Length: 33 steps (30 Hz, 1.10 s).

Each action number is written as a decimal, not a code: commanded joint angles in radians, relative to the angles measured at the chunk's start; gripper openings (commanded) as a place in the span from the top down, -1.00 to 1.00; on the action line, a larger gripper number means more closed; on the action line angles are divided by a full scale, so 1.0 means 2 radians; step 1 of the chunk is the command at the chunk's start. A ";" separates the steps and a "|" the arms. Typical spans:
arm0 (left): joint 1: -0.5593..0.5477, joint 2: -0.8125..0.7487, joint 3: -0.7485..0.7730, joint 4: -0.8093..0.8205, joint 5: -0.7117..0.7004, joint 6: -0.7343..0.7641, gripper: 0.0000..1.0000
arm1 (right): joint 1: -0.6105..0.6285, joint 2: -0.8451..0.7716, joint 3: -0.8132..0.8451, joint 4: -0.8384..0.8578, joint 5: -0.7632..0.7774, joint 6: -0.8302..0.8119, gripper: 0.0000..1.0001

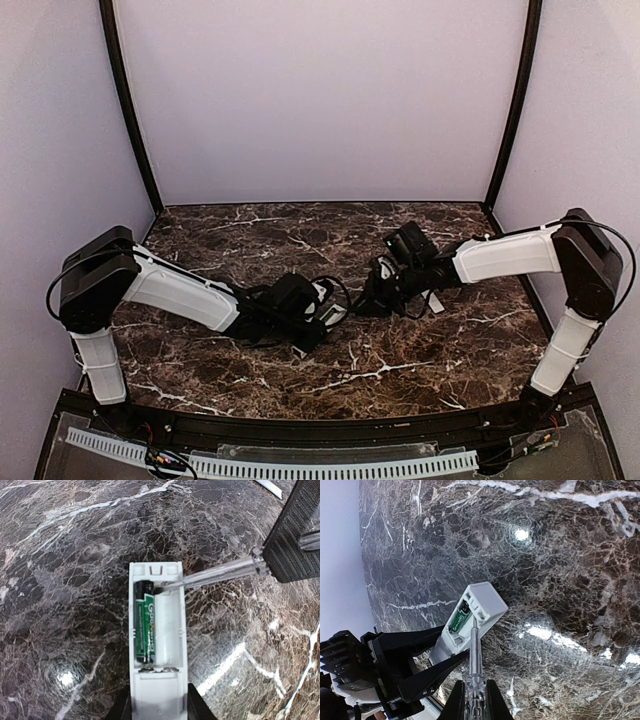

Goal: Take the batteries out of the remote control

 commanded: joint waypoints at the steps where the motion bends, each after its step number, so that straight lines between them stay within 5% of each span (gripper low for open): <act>1: -0.004 0.017 -0.001 -0.021 0.027 -0.004 0.99 | 0.006 0.013 0.011 0.002 0.006 -0.007 1.00; 15: -0.008 0.025 0.001 -0.022 0.028 -0.004 0.99 | 0.006 0.027 0.009 0.013 -0.015 -0.056 1.00; 33: -0.008 0.026 0.002 -0.028 0.022 -0.002 0.99 | 0.006 0.031 0.046 -0.108 0.039 -0.165 1.00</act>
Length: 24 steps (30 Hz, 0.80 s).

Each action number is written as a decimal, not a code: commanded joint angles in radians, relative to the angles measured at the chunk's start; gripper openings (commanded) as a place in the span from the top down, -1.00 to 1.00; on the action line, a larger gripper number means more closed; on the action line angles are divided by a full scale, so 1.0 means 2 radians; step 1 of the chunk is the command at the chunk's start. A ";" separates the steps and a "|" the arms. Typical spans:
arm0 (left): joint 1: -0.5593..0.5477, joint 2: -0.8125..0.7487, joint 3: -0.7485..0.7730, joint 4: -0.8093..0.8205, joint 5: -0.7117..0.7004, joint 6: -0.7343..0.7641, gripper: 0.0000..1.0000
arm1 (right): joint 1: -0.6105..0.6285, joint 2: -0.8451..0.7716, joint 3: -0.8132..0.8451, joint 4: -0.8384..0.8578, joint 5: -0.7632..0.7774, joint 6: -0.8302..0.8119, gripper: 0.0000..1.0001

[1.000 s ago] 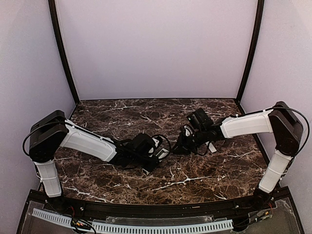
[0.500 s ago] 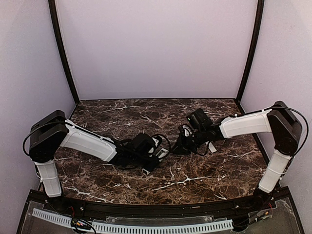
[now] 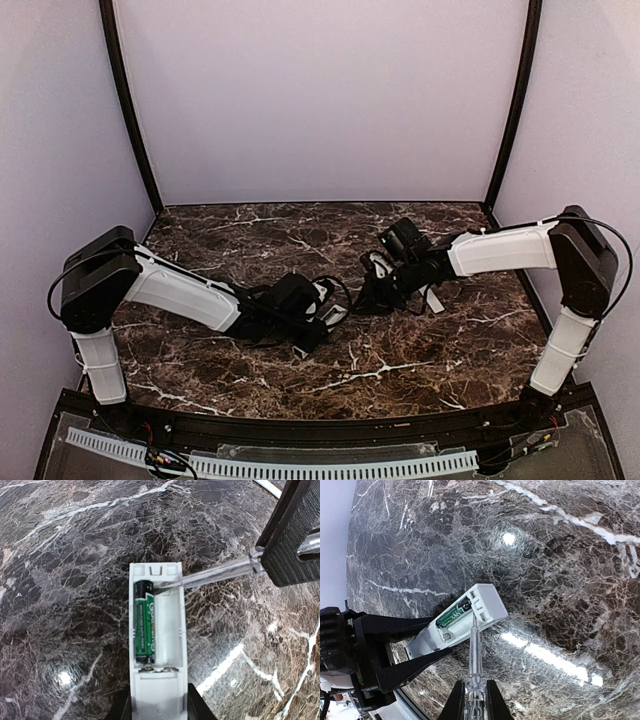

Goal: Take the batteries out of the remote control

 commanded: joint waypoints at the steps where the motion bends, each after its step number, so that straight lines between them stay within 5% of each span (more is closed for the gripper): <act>1: -0.007 0.023 0.000 -0.028 0.020 0.003 0.99 | 0.004 0.017 0.010 -0.046 0.017 -0.022 1.00; 12: -0.007 0.026 0.010 -0.040 0.013 0.010 0.99 | -0.001 0.015 0.030 -0.077 -0.011 0.044 1.00; 24: -0.007 0.025 0.015 -0.044 0.001 0.021 0.99 | -0.018 0.001 -0.027 0.012 -0.082 0.133 1.00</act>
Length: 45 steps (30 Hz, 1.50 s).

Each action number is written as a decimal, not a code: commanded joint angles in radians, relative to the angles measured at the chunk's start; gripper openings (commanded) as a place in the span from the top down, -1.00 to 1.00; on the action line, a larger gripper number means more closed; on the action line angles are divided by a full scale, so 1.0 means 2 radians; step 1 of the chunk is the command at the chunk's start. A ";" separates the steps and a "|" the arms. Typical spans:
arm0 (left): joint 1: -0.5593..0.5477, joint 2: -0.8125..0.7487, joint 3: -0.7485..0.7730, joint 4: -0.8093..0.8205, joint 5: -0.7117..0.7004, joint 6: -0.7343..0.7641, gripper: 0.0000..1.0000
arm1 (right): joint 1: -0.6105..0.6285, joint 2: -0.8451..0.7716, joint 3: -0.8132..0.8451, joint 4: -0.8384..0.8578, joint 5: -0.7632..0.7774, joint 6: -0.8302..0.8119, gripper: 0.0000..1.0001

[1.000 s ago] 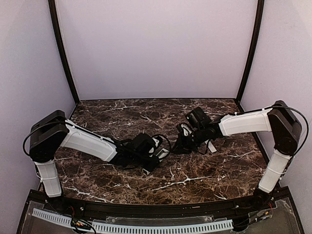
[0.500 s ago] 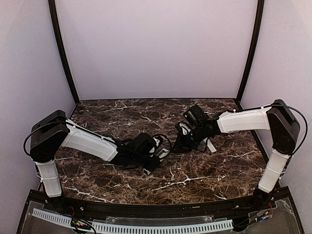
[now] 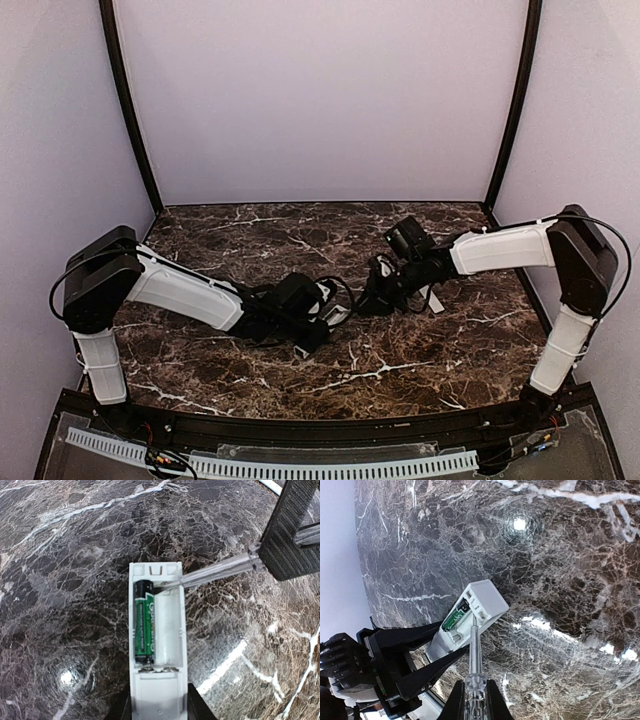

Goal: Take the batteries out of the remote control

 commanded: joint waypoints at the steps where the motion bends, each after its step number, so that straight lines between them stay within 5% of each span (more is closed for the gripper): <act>1: -0.005 0.019 0.001 -0.031 0.006 0.010 0.99 | -0.002 -0.008 -0.026 0.007 -0.030 0.048 1.00; 26: -0.007 0.018 0.010 -0.047 -0.005 0.022 0.99 | -0.009 -0.013 -0.019 -0.013 0.014 0.034 1.00; 45: -0.007 0.019 0.010 -0.042 -0.005 0.001 0.99 | 0.009 -0.031 0.004 -0.019 -0.019 0.017 1.00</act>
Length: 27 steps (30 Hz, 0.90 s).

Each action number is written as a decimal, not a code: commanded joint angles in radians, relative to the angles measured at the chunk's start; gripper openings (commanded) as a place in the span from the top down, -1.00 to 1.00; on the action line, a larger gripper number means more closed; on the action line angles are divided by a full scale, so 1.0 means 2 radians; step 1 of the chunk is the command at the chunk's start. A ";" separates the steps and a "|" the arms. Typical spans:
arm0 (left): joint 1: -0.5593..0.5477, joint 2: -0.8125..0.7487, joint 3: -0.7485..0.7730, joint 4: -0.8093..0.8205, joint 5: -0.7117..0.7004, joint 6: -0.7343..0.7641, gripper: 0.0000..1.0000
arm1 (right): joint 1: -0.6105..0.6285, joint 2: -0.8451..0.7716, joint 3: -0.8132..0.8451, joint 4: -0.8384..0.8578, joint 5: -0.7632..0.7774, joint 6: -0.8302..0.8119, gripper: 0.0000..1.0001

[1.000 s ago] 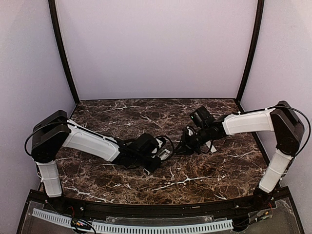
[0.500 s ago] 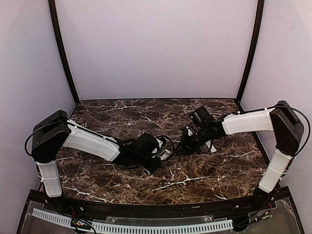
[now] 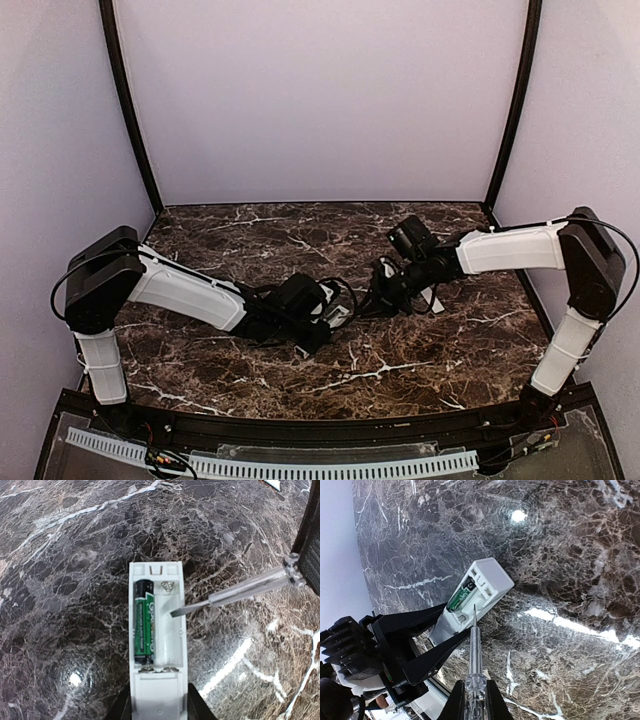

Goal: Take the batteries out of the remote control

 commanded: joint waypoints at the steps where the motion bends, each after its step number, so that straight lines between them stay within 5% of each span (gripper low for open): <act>1: -0.002 0.015 -0.001 -0.030 0.005 -0.009 0.99 | 0.010 -0.002 0.011 0.013 -0.009 -0.003 1.00; 27: -0.003 0.015 -0.005 -0.028 0.011 -0.013 0.99 | 0.016 0.038 0.013 0.044 -0.017 -0.005 1.00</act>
